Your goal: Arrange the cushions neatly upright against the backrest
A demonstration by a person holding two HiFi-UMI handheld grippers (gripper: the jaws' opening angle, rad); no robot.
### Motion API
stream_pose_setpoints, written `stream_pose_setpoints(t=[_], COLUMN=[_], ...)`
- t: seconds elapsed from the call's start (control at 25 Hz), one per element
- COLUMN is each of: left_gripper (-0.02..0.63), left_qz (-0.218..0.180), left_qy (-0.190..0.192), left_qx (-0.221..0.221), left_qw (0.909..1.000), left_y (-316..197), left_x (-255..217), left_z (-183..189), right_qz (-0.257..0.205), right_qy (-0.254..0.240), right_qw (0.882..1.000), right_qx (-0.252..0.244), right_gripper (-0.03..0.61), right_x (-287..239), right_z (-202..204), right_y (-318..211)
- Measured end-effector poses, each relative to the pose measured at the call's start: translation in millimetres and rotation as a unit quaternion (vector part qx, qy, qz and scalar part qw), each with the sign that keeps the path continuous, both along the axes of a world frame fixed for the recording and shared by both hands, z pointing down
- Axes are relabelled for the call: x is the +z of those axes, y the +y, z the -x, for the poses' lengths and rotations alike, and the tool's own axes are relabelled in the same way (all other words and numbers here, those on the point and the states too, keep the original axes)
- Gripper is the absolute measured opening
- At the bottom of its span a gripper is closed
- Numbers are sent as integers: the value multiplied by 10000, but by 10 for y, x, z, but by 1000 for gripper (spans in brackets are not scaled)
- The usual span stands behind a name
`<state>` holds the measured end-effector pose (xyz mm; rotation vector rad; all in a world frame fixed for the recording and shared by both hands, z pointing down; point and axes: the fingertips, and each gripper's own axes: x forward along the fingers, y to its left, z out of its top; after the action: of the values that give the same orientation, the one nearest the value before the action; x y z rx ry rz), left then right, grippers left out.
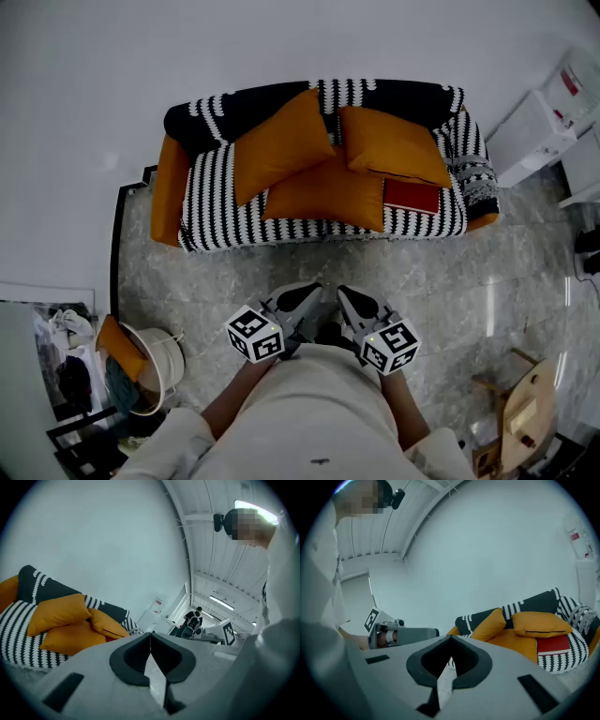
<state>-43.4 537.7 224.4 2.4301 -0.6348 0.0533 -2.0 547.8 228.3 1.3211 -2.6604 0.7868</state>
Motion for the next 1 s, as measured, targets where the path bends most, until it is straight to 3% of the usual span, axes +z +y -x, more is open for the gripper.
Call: stream_pose_setpoints(t=[0.52,0.72,1.0], left_gripper=[12,14,14], left_qz=[63,-9,157], left_qy=[-80,-56,-243], left_qx=[166,-3,-176], left_qw=[9998,10000,9994], left_y=[130,150,252], left_x=[93,75,190], left_z=[-193,-243,-217], right_qz=[-37,-254,-20], right_qy=[13,-41,-97], right_qw=[9998,9994,9998], right_qx=[207,240,189], right_gripper=[6,8,9], right_x=[46,-40,101], right_z=[-226,-297,-312], right_y=[147,182,211])
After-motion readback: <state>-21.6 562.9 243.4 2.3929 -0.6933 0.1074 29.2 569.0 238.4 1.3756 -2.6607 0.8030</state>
